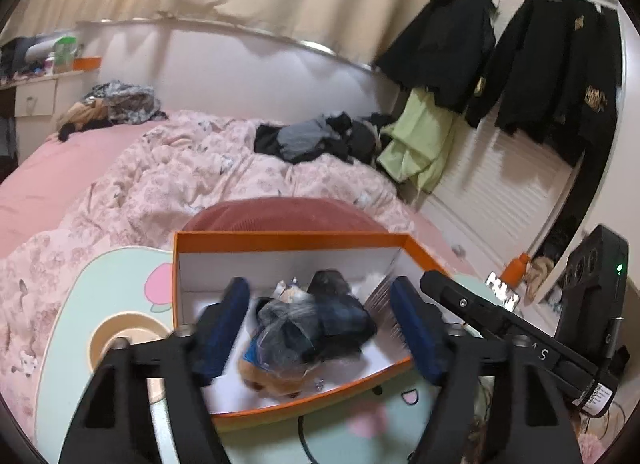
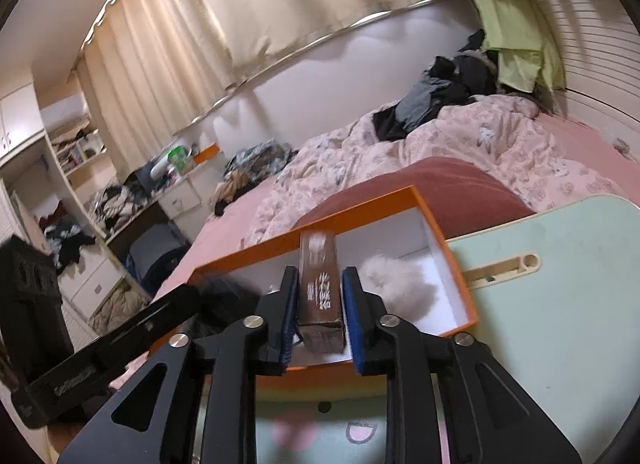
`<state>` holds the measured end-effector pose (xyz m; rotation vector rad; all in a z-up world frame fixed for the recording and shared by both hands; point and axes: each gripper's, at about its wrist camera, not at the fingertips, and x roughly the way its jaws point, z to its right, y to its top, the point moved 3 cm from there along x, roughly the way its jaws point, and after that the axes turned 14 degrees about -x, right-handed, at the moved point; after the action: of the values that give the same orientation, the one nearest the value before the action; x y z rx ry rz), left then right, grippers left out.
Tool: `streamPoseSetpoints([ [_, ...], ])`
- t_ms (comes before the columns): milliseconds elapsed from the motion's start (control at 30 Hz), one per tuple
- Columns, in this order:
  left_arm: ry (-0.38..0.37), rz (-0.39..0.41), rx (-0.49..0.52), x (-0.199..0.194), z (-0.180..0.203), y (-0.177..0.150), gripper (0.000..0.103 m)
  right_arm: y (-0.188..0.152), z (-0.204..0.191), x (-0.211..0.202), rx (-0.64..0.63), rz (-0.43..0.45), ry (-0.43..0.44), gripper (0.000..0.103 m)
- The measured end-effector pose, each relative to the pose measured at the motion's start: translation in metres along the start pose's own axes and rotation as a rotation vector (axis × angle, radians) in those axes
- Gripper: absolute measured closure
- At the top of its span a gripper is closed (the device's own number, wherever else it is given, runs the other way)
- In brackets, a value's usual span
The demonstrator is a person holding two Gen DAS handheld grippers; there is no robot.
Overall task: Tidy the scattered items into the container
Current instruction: 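Lower the pouch and snack box into the box and open both grippers, then grasp the metal cup with left gripper while right gripper grasps bead bracelet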
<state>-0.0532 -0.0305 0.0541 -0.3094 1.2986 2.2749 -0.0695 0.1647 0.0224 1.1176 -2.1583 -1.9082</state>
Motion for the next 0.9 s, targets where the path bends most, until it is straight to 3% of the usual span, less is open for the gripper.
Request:
streamPoseSetpoints([
  [67, -0.015, 0.004, 0.003, -0.001, 0.000, 0.000, 0.019, 0.001, 0.004, -0.006, 0.021, 0.029, -0.025, 0.050],
  [100, -0.016, 0.002, 0.003, -0.001, 0.001, -0.001, 0.015, 0.001, 0.006, -0.009, 0.034, 0.048, -0.040, 0.033],
  [133, -0.016, 0.002, 0.002, -0.001, 0.001, -0.001, 0.014, 0.002, 0.008, -0.014, 0.048, 0.080, -0.055, 0.028],
  [333, 0.017, -0.006, 0.004, -0.001, 0.001, -0.004, 0.011, 0.006, 0.012, -0.030, 0.051, 0.138, -0.114, 0.026],
  [600, -0.024, -0.031, -0.017, -0.029, 0.006, 0.000, 0.008, 0.013, 0.016, -0.050, 0.073, 0.153, -0.119, 0.026],
  [733, -0.003, -0.089, -0.001, -0.045, 0.010, 0.004, 0.007, 0.016, 0.015, -0.076, 0.050, 0.167, -0.148, 0.026],
  [900, 0.050, -0.244, 0.009, -0.048, 0.003, -0.012, 0.007, 0.011, 0.014, -0.100, 0.008, 0.050, -0.174, 0.026],
])
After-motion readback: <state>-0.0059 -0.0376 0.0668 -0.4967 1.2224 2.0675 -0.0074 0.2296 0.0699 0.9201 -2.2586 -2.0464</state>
